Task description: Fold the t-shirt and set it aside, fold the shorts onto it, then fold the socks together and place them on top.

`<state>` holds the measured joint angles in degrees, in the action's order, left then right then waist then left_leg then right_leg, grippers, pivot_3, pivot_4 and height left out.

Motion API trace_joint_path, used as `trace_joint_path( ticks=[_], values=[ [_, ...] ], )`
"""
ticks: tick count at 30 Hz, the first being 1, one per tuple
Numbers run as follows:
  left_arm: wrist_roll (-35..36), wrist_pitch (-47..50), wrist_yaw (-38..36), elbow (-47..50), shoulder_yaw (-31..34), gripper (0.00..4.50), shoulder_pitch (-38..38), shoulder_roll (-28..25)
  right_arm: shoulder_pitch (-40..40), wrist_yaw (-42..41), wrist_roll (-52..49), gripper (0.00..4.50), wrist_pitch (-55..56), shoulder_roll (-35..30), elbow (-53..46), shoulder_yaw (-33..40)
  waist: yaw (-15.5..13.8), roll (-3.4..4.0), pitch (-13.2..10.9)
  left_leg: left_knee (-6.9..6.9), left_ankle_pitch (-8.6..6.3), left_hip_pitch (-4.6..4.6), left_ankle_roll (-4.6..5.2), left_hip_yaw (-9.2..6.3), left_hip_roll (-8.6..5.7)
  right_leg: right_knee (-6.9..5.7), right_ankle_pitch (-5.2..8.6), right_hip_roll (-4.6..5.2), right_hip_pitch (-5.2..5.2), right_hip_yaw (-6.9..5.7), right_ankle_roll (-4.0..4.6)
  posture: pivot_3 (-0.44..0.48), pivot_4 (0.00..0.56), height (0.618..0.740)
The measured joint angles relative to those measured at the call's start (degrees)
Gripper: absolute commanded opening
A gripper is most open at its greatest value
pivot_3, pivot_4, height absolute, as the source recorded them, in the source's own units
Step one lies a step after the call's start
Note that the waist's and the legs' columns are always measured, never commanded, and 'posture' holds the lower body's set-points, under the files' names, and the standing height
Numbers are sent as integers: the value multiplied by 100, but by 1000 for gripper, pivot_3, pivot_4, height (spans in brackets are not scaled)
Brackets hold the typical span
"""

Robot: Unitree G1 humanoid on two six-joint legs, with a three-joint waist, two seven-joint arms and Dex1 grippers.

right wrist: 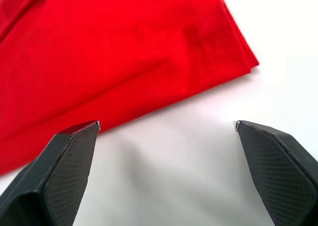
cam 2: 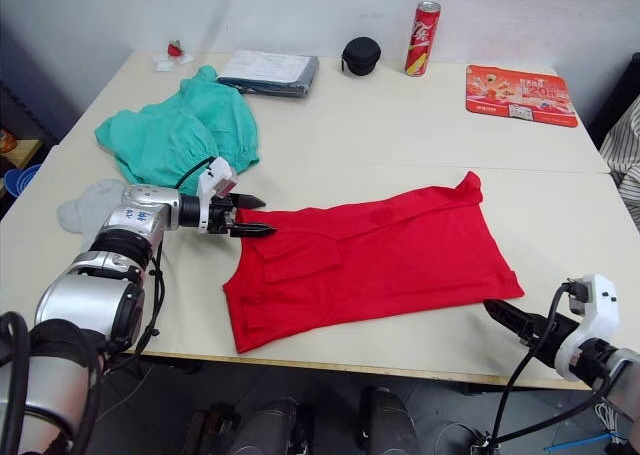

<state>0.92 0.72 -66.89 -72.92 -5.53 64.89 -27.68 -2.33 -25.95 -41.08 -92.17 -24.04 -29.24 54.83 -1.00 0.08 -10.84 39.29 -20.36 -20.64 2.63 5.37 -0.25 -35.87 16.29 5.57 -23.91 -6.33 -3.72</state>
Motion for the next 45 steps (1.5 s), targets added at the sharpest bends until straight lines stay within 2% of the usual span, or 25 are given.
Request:
trace_joint_path(
  ticks=[5,7,8,10,19,20,22,23,28,31,33,34,39,42,45],
  values=[
    [-142,249,273,-204,68,4500,183,90,-549,1336,-723,4481,8,537,113,-30,112,-37,22,-1,2,10,4,2,1,-10,0,5,3,7,0,0,150,740],
    [-192,341,365,-205,87,4500,202,118,-749,1680,-841,4111,14,638,253,-57,137,-58,34,-4,2,18,4,3,3,-10,0,4,6,10,0,0,150,740],
    [-215,372,392,-205,99,4315,209,135,-833,1823,-844,3917,20,685,305,-70,140,-65,39,-5,2,20,4,4,3,-11,0,4,8,11,0,0,150,740],
    [-238,477,425,-205,126,3913,224,150,-1015,2069,-846,3292,25,704,481,-99,141,-68,41,-5,2,23,4,5,3,-11,0,6,10,15,0,0,150,740],
    [-356,606,210,-200,239,1056,192,142,-1536,2401,-823,110,-5,705,1062,-410,139,-66,42,-16,2,14,5,12,3,-8,0,5,-3,17,1,0,150,740],
    [-354,594,137,-189,252,711,153,128,-1597,2398,-791,0,-5,695,1135,-463,135,-66,42,-16,2,13,6,12,3,-8,0,5,-4,16,1,0,150,740],
    [-333,558,-42,-128,290,140,42,86,-1747,2378,-719,0,-3,643,1267,-512,139,-64,43,-16,1,10,7,16,2,-8,0,6,-8,19,1,0,150,740],
    [-317,552,-135,-72,322,64,-26,72,-1810,2358,-679,0,-1,579,1345,-529,136,-64,43,-16,1,10,7,16,2,-8,0,6,-8,19,1,0,150,740],
    [2,650,-347,412,642,64,-507,-16,-2130,2076,-385,0,298,20,2012,-1083,175,-62,43,-15,1,7,9,20,2,-9,0,6,-11,24,1,0,150,740],
    [313,1151,-323,1221,822,64,-988,-21,-2464,1761,-129,0,781,-475,2677,-1586,232,-60,42,-15,2,3,11,21,1,-10,0,8,-16,25,1,0,150,740],
    [531,1766,-214,2520,916,64,-1684,-73,-2775,1443,110,0,1251,-798,3239,-2098,279,-58,41,-17,2,1,11,21,1,-9,0,7,-18,27,1,0,150,740],
    [716,2238,-60,3631,955,64,-2300,-63,-3037,1219,350,0,1645,-1010,3748,-2457,319,-56,41,-18,2,2,11,26,1,-9,0,5,-19,34,1,0,150,740],
    [1333,3648,959,6624,1295,64,-4097,216,-3964,589,1181,0,3219,-1197,5609,-3419,315,-55,40,-16,5,2,6,23,4,-8,0,5,-18,33,1,0,150,740],
    [1554,4109,1694,7913,1393,64,-4934,618,-4373,336,1586,0,4063,-1168,6572,-3697,252,-55,39,-13,7,2,4,22,4,-9,0,7,-17,33,1,0,150,740],
    [1584,4229,2265,8713,1380,64,-5448,785,-4671,119,1849,0,4646,-1126,7118,-3917,235,-55,39,-11,7,1,5,19,4,-7,0,7,-15,32,1,0,150,740]
  ],
)
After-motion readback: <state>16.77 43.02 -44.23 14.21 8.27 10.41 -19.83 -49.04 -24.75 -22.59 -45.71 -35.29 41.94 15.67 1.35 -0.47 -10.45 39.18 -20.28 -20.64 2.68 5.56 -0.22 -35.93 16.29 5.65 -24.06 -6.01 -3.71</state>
